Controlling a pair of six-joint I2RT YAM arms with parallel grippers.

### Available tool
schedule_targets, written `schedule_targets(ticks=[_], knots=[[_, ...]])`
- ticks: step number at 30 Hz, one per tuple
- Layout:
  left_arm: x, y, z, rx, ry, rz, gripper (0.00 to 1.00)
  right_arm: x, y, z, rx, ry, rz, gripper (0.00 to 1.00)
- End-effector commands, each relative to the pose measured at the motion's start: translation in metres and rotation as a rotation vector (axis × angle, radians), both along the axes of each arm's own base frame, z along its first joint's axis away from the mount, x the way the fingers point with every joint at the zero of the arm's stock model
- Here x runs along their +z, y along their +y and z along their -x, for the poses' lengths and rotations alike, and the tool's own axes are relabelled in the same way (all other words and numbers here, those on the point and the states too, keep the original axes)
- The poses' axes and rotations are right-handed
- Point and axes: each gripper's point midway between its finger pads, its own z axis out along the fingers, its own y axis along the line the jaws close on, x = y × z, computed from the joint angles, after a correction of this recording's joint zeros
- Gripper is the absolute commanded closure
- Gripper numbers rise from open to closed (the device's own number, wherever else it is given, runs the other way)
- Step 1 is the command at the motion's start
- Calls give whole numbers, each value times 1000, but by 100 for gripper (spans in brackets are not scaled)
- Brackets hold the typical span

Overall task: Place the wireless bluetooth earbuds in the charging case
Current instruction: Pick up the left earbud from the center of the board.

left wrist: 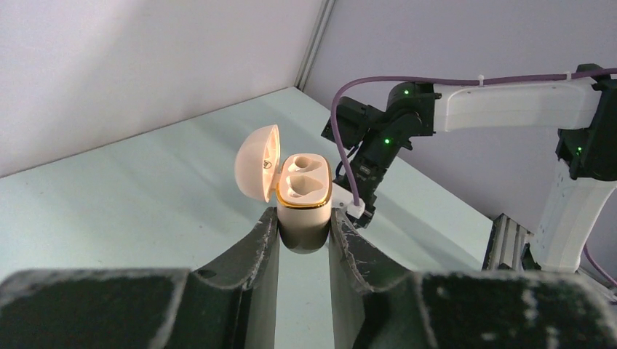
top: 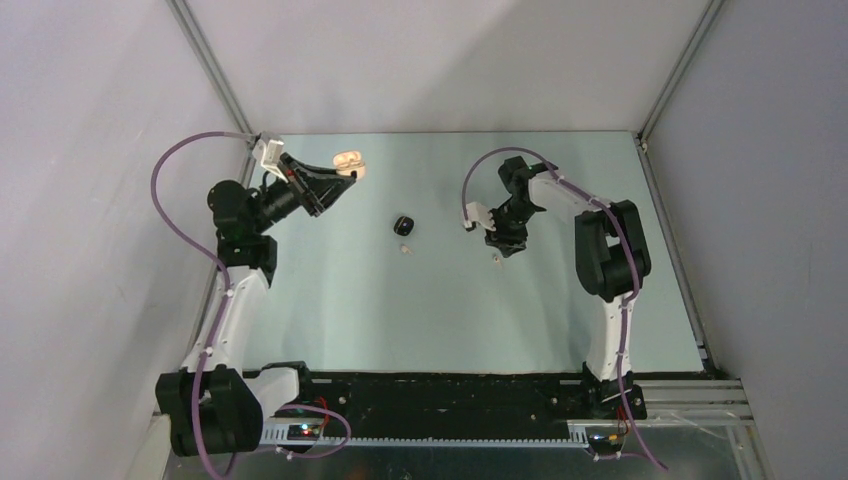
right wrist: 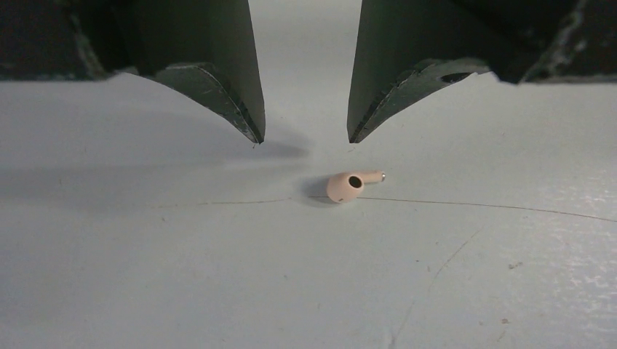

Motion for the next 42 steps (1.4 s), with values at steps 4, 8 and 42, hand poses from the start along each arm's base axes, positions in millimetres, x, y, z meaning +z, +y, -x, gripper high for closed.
schedule_targets(ticks=[4, 8, 42], knots=[[18, 5, -6, 30, -61, -28, 100, 9, 20, 8, 98, 5, -32, 51], [14, 4, -3, 24, -45, -31, 100, 8, 26, 8, 89, 16, -34, 55], [15, 9, 6, 79, -22, -5, 100, 14, 33, 22, -612, 17, 535, 51]])
